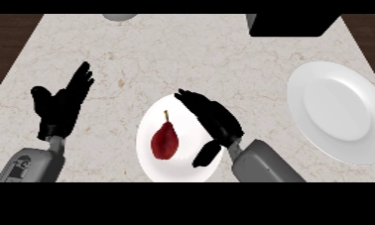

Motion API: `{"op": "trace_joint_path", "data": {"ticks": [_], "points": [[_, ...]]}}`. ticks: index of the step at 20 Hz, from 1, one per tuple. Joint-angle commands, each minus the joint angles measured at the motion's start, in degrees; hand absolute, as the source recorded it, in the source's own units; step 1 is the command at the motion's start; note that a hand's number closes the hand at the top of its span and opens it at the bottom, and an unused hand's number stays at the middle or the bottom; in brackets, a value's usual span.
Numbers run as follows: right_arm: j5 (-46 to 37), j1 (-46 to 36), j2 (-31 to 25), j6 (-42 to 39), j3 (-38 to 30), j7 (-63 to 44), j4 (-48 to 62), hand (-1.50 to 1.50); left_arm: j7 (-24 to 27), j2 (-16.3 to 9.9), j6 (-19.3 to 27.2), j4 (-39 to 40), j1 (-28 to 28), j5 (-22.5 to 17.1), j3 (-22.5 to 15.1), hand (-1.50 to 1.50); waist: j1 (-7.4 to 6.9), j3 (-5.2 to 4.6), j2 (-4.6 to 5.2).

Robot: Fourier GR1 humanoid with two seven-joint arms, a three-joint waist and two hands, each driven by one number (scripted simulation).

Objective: Pick the pear from the plate and place it in the plate

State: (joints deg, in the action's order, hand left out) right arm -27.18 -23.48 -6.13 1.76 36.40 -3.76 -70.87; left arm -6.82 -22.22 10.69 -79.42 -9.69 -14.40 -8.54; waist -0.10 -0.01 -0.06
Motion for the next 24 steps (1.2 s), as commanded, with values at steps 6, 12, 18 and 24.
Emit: {"op": "trace_joint_path", "data": {"ticks": [6,12,18,24], "points": [[-6.3,-5.9,4.9,-8.3,-2.9,-5.0,6.6,-1.5,-1.0,1.2,-2.5,-0.2,-1.0,2.5,3.0,0.0,-0.14,0.01,0.09],[-4.8,-9.1,6.1,-6.3,-1.7,-5.2,12.1,-1.5,0.0,1.4,-5.9,-1.9,2.7,2.4,6.0,0.0,-0.47,0.02,0.1],[-4.9,-7.4,6.1,-3.1,4.4,-7.3,13.4,-1.5,1.7,5.2,-5.2,6.0,-2.9,6.0,6.9,0.0,-0.26,0.01,0.17],[-0.5,-14.5,6.1,-0.1,7.8,-7.6,20.9,-1.5,-2.7,5.3,-5.5,-3.4,1.3,6.9,6.8,0.0,-0.95,0.03,0.17]]}}
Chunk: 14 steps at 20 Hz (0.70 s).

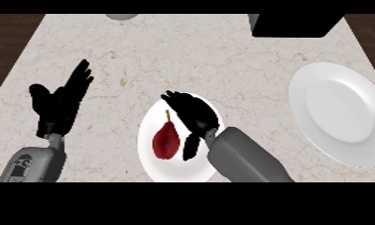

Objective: Pick the pear from the plate and place it in the plate

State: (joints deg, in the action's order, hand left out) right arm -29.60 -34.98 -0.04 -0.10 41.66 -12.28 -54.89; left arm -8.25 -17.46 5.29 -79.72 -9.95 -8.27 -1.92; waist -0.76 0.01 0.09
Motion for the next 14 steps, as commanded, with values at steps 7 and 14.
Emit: {"op": "trace_joint_path", "data": {"ticks": [7,14], "points": [[3.9,-1.7,0.0,0.2,11.5,2.4,2.1,1.5,-2.2,1.4,-0.2,-0.6,-1.4,1.9,1.1,0.0,-0.13,0.0,0.02],[10.6,-5.3,0.0,5.5,12.1,3.1,3.0,1.5,0.6,1.1,-4.3,6.0,-4.0,0.8,4.1,0.0,-0.15,-0.01,0.15]]}}
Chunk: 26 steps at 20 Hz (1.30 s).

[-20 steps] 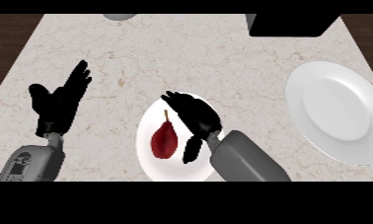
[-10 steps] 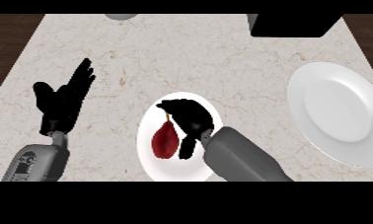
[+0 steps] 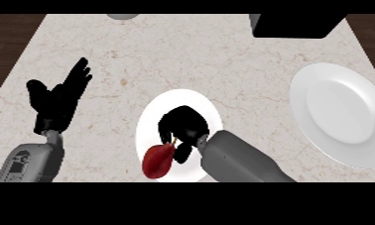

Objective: Pick the pear from the plate and place it in the plate

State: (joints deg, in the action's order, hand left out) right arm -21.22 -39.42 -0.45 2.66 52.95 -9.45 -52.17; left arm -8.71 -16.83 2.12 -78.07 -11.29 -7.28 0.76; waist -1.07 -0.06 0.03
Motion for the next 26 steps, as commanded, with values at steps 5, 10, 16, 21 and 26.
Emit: {"op": "trace_joint_path", "data": {"ticks": [5,10,16,21,26], "points": [[-1.5,2.6,-1.2,7.2,-5.0,-7.0,0.8,1.5,1.1,1.4,0.8,-1.3,2.4,1.4,0.1,0.0,1.26,0.05,-0.23],[-6.1,4.2,-8.3,16.7,-8.8,-15.1,-1.2,1.5,-0.5,2.1,2.5,-0.8,1.3,2.2,0.1,0.0,2.41,0.03,-0.51],[-18.4,3.2,-14.4,30.8,-10.1,-24.5,-11.8,1.5,-1.6,-0.4,1.2,-2.4,3.1,0.7,2.3,0.0,3.88,-0.02,-1.49],[-30.6,4.7,-20.7,35.3,-12.2,-37.2,-19.5,1.5,-0.7,1.5,3.1,-2.9,4.9,2.4,1.0,0.0,4.54,-0.05,-1.53],[-32.2,10.7,-26.0,31.5,-18.7,-45.3,-34.5,1.5,-0.5,0.7,1.0,-1.8,2.1,0.9,2.4,0.0,3.43,0.01,-0.74]]}}
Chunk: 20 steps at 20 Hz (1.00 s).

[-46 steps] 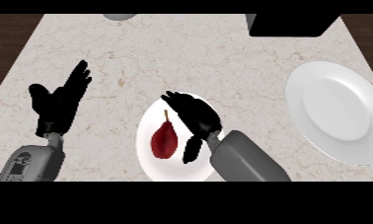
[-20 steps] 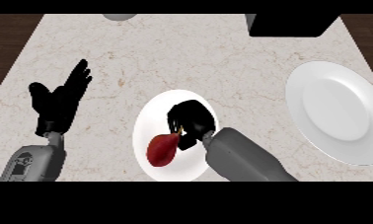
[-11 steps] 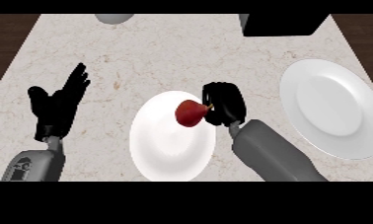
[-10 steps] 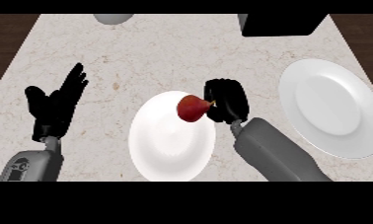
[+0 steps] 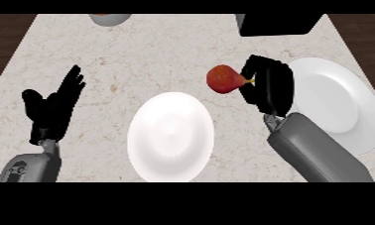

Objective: Pick the pear from the plate and place it in the plate

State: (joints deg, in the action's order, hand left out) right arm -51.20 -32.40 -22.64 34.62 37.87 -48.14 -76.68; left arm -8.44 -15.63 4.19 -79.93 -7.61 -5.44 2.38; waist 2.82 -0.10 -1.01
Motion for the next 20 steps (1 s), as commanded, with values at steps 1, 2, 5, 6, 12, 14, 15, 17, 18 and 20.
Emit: {"op": "trace_joint_path", "data": {"ticks": [1,2,5,6,12,14,15,17,18,20], "points": [[-1.8,7.0,-5.1,1.6,-5.2,-6.8,-10.9,1.5,1.2,-1.3,-2.2,-1.1,1.9,-1.2,1.1,0.0,-0.81,0.06,0.31],[-4.6,7.0,-4.1,-0.2,-6.1,-9.2,-11.0,1.5,0.6,0.0,-1.0,0.5,-0.2,0.4,-0.2,0.0,-1.27,0.06,0.59],[2.4,12.5,-9.1,2.6,-12.2,-3.5,-15.3,1.5,-1.4,-0.2,-1.2,-0.1,-2.2,-0.6,0.7,0.0,-1.58,0.12,0.77],[3.8,13.9,-11.5,1.0,-14.2,-3.3,-17.4,1.5,-2.6,0.1,-1.6,-1.8,-1.2,-0.4,-0.4,0.0,-1.69,0.12,0.71],[11.4,21.9,-14.3,4.7,-22.7,7.9,-13.0,1.5,0.9,0.6,-2.1,2.6,-3.5,0.7,0.9,0.0,-2.28,0.11,1.03],[15.1,23.7,-14.4,7.1,-25.3,14.0,-7.9,1.5,1.0,1.8,-1.5,0.0,-0.4,1.5,-0.4,0.0,-2.6,0.14,1.05],[18.2,22.4,-14.8,6.1,-26.1,17.3,-4.1,1.5,5.3,2.8,-1.1,2.9,1.3,3.1,-1.1,0.0,-2.79,0.14,1.17],[19.4,20.1,-14.3,4.0,-27.4,21.5,1.9,1.5,-4.0,0.3,-2.7,-3.2,-2.8,0.2,0.4,0.0,-3.21,0.17,1.1],[19.2,18.8,-14.8,0.8,-27.5,21.0,3.7,1.5,0.6,2.4,-1.4,-0.5,-0.9,2.5,-1.1,0.0,-3.2,0.14,1.14],[23.3,20.5,-15.5,-2.3,-27.8,25.3,6.4,1.5,-1.9,2.1,-0.6,-2.2,-2.2,2.2,-0.4,0.0,-3.23,0.16,1.15]]}}
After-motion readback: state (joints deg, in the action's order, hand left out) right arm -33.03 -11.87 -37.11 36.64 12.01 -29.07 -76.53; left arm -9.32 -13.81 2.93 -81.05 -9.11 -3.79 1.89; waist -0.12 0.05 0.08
